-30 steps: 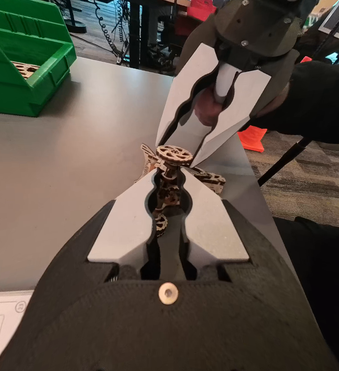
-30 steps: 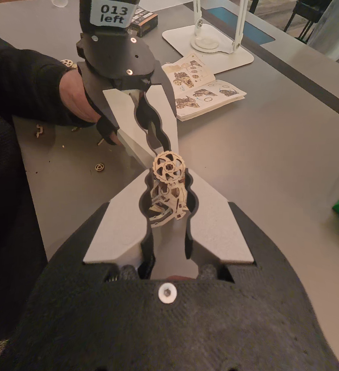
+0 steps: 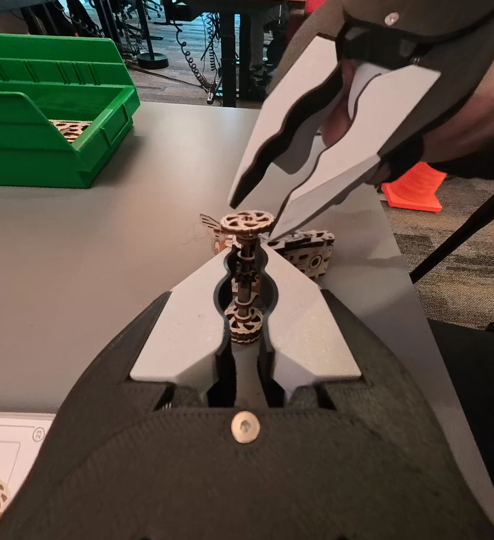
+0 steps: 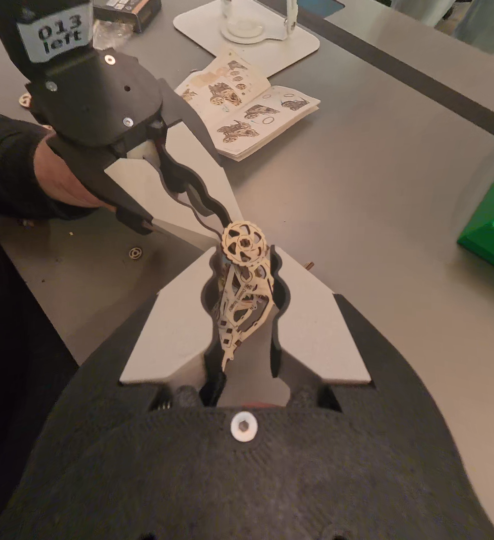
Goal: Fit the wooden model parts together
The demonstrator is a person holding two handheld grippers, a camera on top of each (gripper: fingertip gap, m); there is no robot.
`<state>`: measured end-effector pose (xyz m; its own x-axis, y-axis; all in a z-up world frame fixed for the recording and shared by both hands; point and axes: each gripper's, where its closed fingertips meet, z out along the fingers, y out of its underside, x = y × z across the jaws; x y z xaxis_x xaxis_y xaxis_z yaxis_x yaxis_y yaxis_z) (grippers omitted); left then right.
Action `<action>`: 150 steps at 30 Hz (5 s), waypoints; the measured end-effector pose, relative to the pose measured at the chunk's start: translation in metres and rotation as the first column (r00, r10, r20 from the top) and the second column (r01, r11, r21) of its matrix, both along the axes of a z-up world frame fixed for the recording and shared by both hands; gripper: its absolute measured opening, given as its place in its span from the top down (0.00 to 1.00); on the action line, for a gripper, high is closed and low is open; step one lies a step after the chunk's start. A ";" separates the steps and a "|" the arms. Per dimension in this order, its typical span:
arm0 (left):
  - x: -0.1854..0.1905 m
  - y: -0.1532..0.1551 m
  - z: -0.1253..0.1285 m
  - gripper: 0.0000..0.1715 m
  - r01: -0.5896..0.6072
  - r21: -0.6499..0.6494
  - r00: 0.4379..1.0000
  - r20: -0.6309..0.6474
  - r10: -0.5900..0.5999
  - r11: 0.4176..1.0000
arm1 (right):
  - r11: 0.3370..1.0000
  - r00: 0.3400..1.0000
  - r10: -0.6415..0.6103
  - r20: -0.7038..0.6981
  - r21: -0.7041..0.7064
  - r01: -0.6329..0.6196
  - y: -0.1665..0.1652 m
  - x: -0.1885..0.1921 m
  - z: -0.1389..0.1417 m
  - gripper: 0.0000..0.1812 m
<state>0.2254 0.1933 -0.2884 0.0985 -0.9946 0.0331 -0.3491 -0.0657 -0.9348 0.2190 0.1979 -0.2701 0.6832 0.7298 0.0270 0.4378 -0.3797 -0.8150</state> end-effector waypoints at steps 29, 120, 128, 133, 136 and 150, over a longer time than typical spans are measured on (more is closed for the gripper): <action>0.003 -0.006 -0.002 0.95 0.043 0.009 0.999 -0.004 -0.043 0.999 | 0.977 0.992 0.109 -0.065 0.191 -0.095 -0.005 -0.006 0.005 0.75; 0.010 -0.014 0.002 0.96 -0.037 0.282 0.997 -0.051 0.054 0.959 | 0.790 0.781 -0.596 -0.186 -0.309 0.529 -0.010 0.005 0.000 0.83; 0.001 -0.012 0.013 0.74 -0.031 0.268 0.999 -0.025 0.039 0.963 | 0.876 0.833 -0.478 -0.278 -0.220 0.430 -0.018 0.017 0.026 0.83; 0.002 -0.025 0.038 0.66 0.024 0.304 0.998 0.054 -0.042 0.953 | 0.943 0.898 -0.324 -0.296 -0.177 0.282 -0.027 -0.007 0.039 0.83; 0.003 -0.042 0.053 0.73 0.089 0.353 0.985 0.105 -0.134 0.931 | 0.948 0.909 -0.278 -0.311 -0.243 0.207 -0.034 -0.020 0.035 0.83; -0.012 -0.054 0.093 0.82 0.234 0.040 0.861 0.456 -0.226 0.972 | 0.931 0.824 -0.314 -0.471 -0.322 0.170 -0.039 -0.037 0.062 0.71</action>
<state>0.2130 0.1389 -0.1958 -0.1625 -0.9861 0.0343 0.1068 -0.0521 -0.9929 0.1817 0.1591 -0.2084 0.7021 0.4700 -0.5349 -0.1437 -0.6422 -0.7530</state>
